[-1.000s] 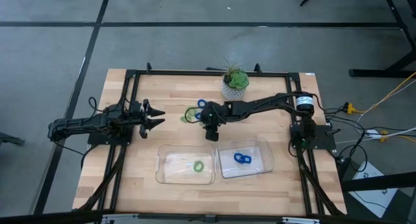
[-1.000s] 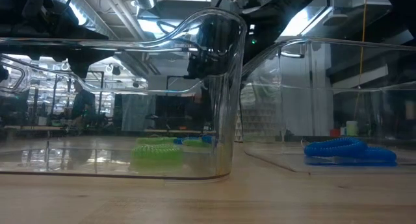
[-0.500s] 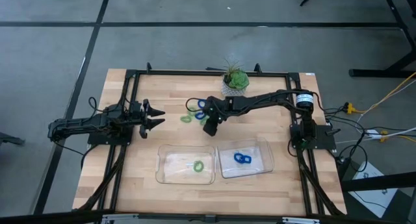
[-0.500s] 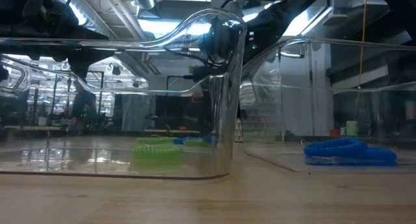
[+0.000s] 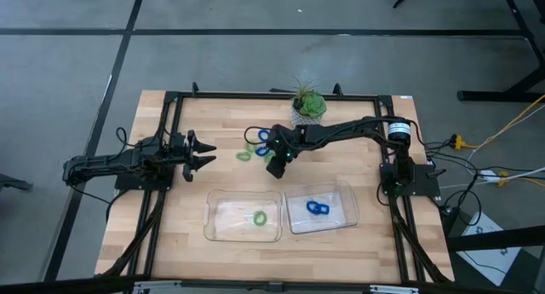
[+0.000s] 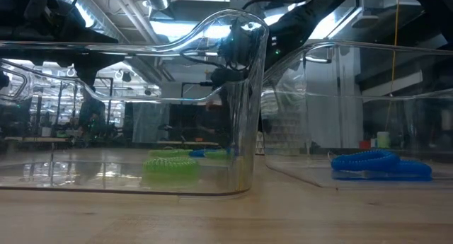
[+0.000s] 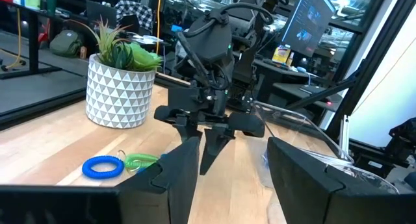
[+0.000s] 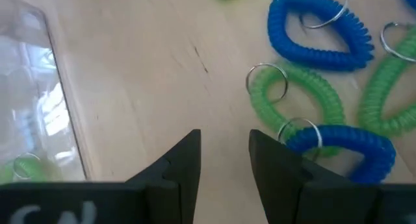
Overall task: Sort spring keychains
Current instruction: Put the blue spring keychain into the right transparent bin
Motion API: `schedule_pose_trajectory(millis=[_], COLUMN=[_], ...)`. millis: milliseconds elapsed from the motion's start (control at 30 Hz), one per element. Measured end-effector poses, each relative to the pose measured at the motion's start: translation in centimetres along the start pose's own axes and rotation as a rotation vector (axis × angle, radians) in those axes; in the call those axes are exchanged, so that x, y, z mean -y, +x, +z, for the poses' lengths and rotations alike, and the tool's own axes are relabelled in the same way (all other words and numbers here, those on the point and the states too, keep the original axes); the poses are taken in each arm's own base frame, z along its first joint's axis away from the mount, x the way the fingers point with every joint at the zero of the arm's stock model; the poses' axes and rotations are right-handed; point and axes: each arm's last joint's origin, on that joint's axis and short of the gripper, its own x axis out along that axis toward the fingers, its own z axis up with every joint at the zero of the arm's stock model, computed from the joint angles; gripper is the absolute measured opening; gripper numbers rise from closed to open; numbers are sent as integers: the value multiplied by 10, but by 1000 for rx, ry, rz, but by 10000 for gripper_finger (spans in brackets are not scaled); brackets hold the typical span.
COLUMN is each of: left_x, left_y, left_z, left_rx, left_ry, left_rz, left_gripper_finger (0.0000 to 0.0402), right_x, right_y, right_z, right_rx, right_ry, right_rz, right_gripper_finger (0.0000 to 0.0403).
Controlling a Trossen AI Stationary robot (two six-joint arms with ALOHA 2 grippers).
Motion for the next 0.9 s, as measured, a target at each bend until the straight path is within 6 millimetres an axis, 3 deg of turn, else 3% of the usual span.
schedule_pose_trajectory(millis=[367,900], left_x=[0,0], left_y=[0,0], left_z=[0,0], left_rx=[0,0], left_ry=[0,0], left_rz=[0,0], left_gripper_finger=[178,178], right_x=[8,10], right_y=[-18,-19], right_z=[-3,-1], right_rx=[-69,-44], right_ry=[-6,-155], right_rz=[-55,-120], right_gripper_finger=[129,129])
